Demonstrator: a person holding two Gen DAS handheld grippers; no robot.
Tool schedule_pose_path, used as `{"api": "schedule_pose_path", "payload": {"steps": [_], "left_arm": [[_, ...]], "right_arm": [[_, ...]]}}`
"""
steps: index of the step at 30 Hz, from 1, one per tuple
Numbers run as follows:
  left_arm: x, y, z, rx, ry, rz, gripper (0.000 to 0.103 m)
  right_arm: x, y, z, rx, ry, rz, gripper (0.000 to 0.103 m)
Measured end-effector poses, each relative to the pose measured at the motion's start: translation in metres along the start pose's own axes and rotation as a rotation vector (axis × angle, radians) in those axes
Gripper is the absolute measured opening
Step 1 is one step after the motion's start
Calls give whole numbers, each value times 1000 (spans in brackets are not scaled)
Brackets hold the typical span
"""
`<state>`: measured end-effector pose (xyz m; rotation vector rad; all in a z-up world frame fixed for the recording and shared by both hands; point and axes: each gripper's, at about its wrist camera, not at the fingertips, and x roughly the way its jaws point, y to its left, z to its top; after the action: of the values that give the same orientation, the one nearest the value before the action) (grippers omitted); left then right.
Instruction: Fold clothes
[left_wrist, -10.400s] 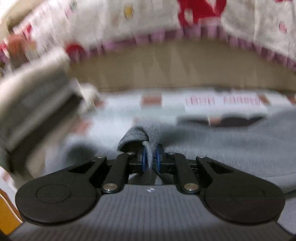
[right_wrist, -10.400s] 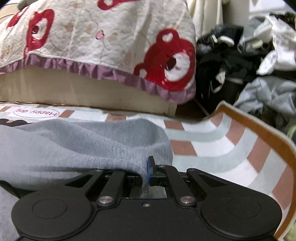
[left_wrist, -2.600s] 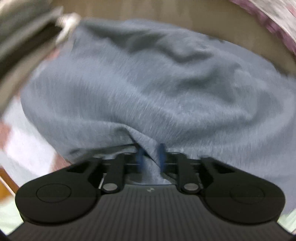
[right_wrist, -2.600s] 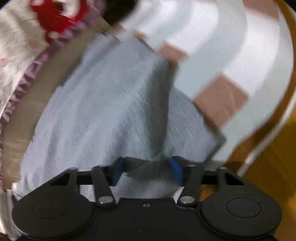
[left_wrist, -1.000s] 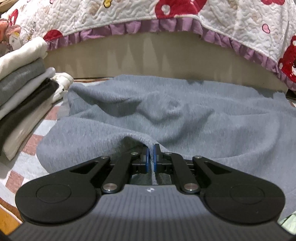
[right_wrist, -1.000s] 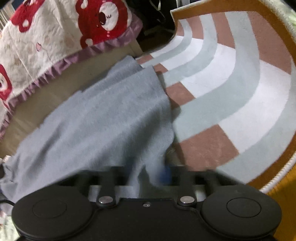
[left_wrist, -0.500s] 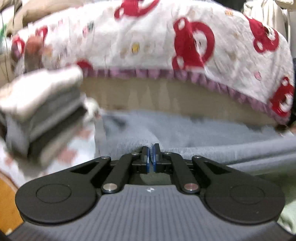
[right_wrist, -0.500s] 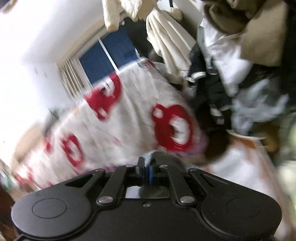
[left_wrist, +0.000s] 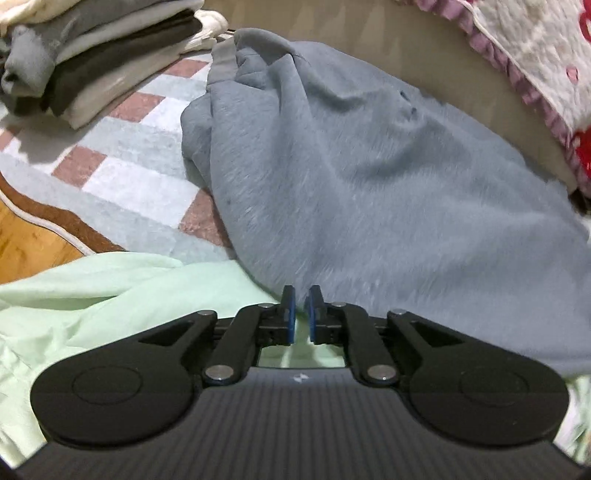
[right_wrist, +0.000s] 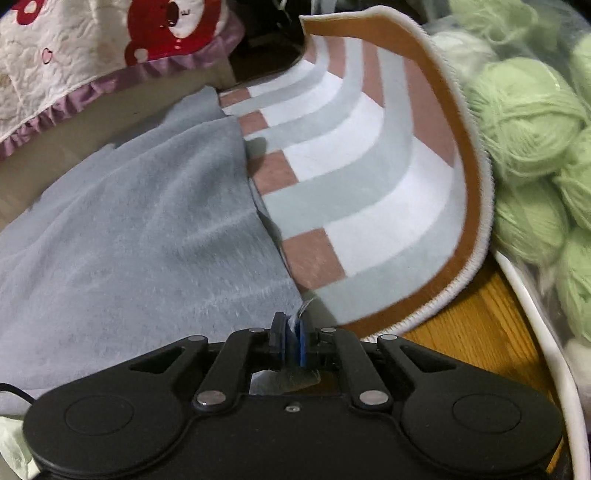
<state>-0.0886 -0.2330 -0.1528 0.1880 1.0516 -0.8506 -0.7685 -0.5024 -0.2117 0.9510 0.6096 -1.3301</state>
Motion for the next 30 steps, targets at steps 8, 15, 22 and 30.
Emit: {"api": "schedule_pose_path", "payload": {"steps": [8, 15, 22, 30], "left_arm": [[0, -6, 11, -65, -18, 74, 24], [1, -5, 20, -114, 25, 65, 29], [19, -25, 16, -23, 19, 207, 30], [43, -38, 26, 6, -17, 149, 47]], "right_arm": [[-10, -23, -16, 290, 61, 49, 57], [-15, -37, -33, 576, 110, 156, 63], [2, -23, -58, 667, 189, 237, 67], [26, 0, -41, 532, -20, 307, 8]]}}
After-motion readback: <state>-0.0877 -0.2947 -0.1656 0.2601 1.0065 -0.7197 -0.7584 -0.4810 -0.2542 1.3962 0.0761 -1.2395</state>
